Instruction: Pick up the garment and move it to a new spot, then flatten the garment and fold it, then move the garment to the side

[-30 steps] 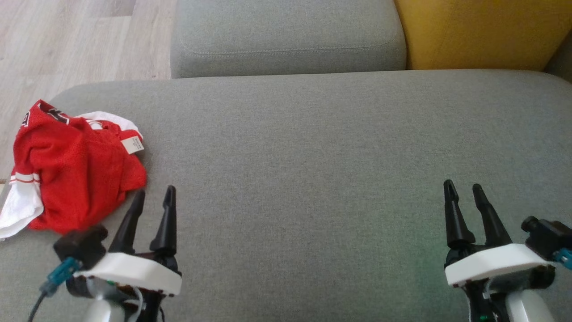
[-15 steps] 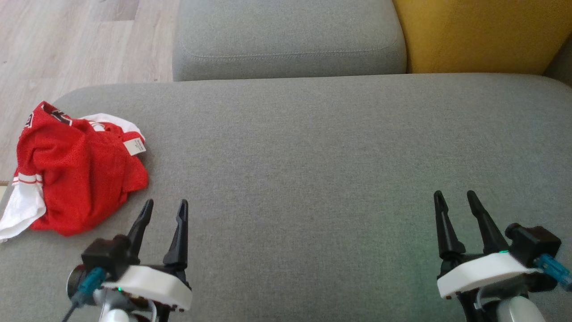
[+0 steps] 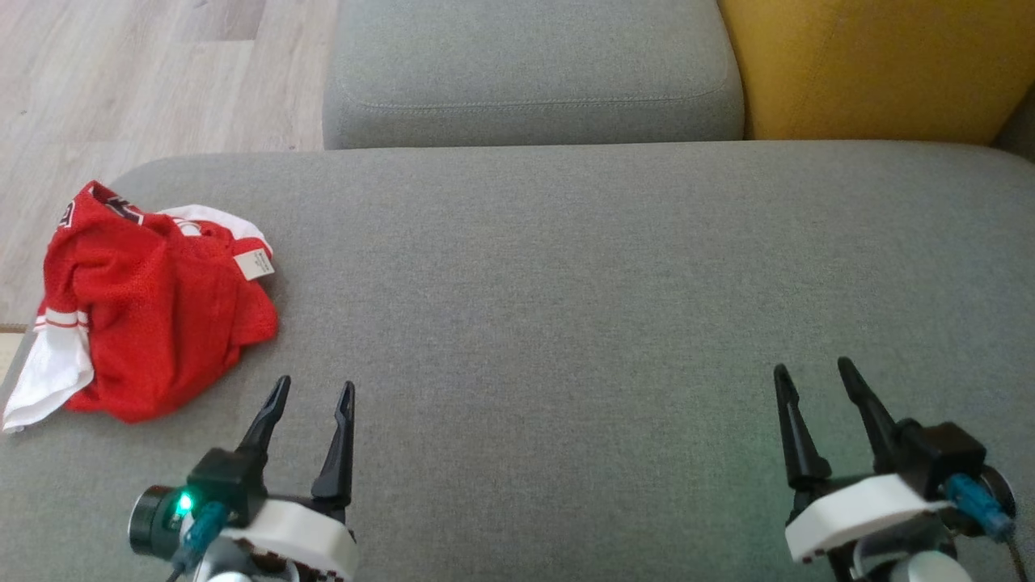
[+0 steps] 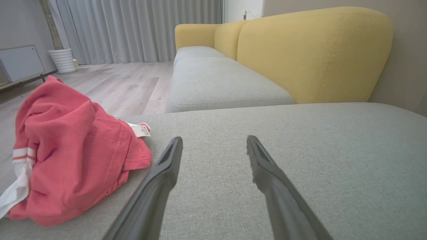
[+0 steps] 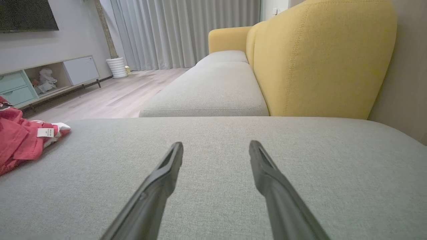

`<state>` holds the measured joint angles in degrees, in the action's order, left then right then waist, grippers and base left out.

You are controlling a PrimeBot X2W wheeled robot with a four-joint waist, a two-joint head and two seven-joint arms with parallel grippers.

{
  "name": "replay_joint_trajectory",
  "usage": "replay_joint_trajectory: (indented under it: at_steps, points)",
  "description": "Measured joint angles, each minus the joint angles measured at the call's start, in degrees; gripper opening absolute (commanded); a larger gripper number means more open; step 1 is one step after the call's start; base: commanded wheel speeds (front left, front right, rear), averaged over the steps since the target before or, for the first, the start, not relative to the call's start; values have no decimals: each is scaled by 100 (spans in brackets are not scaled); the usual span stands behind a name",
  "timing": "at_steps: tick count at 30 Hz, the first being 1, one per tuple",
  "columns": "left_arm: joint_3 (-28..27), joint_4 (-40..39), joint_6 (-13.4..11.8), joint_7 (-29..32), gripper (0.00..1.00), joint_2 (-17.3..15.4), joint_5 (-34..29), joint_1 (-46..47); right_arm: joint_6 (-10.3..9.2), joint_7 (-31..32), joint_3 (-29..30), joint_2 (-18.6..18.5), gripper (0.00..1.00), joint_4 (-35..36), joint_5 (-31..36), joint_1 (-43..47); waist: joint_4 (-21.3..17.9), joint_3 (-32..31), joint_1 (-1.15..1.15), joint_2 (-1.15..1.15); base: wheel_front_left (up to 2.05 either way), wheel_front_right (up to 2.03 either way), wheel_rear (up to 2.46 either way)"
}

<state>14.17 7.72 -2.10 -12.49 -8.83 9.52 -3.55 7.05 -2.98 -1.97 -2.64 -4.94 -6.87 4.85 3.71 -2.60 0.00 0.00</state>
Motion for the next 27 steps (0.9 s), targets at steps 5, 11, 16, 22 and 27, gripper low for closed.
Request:
replay_joint_trajectory:
  at_steps: [5,11,16,22,27]
  points:
    - [3,5,-44,-76,100,8,-164,-1,0,-11,3,2,100,35,123,119,11,-15,0,0,0,0,0]
    - [4,5,-42,-179,100,38,-345,-18,0,-40,20,4,100,63,252,164,26,-30,0,0,0,0,0]
    - [-3,29,-35,-179,100,59,-390,-80,0,-56,35,5,100,81,231,165,24,-21,0,0,0,0,0]
    - [-20,133,10,-180,100,108,-383,-82,0,-91,49,5,100,78,115,165,19,-6,0,0,0,0,0]
    - [-32,164,10,-179,100,131,-365,-82,0,-108,49,5,100,76,107,165,24,-2,0,0,0,0,0]
